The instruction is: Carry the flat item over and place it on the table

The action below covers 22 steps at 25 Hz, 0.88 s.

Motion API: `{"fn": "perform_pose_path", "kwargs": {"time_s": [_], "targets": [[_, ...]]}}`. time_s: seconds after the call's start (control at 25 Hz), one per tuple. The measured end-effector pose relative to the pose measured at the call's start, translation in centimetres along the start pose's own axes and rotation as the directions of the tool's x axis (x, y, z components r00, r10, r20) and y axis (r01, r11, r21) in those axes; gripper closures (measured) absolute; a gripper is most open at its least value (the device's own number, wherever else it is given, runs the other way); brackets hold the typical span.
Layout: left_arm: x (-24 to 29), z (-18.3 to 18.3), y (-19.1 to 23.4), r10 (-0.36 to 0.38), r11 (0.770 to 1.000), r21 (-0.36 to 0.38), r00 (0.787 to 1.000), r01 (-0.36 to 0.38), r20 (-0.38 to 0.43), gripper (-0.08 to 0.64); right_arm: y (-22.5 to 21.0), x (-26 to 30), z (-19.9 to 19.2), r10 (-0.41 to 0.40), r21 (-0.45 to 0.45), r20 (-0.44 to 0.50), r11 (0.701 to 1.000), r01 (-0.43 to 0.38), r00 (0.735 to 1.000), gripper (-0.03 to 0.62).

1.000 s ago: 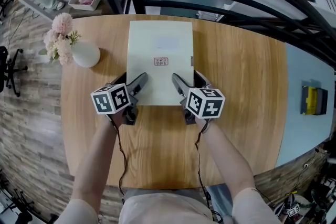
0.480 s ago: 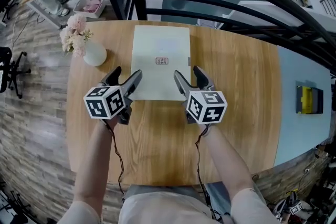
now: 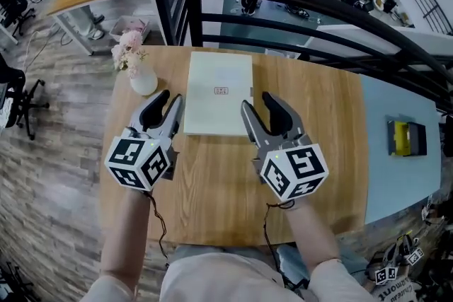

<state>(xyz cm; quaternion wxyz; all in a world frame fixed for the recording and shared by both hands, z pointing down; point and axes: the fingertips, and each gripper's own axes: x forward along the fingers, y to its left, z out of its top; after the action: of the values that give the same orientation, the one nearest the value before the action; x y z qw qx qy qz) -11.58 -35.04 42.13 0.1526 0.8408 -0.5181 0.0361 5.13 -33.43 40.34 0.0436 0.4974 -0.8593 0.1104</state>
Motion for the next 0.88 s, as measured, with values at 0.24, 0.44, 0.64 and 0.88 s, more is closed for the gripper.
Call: {"fn": "perform_pose_path", "kwargs": {"time_s": [0.24,0.44,0.64,0.88], "targets": [[-6.2,3.8,-3.7,0.031,0.997,0.065,0.996,-0.036,0.079,0.547,6.3,-6.7,6.4,0.083,-0.037,0.106,0.996,-0.08,0.991,0.422],[-10.8,5.1,-6.2,0.028,0.997,0.071,0.994,-0.036,0.108,0.557,10.0,-11.0,8.5,0.152,-0.053,0.127,0.988,-0.146,0.98,0.45],[-14.5,5.6,-9.1,-0.029,0.987,0.161,0.995,0.014,0.093,0.557,12.6,-14.1,8.2,0.213,-0.032,0.092,0.977,-0.211,0.973,0.484],[-17.3,4.9,-11.7,-0.086,0.977,0.198,0.995,0.074,0.051,0.557,13.1,-16.4,6.9,0.201,-0.004,0.055,0.98,-0.201,0.978,0.565]]}}
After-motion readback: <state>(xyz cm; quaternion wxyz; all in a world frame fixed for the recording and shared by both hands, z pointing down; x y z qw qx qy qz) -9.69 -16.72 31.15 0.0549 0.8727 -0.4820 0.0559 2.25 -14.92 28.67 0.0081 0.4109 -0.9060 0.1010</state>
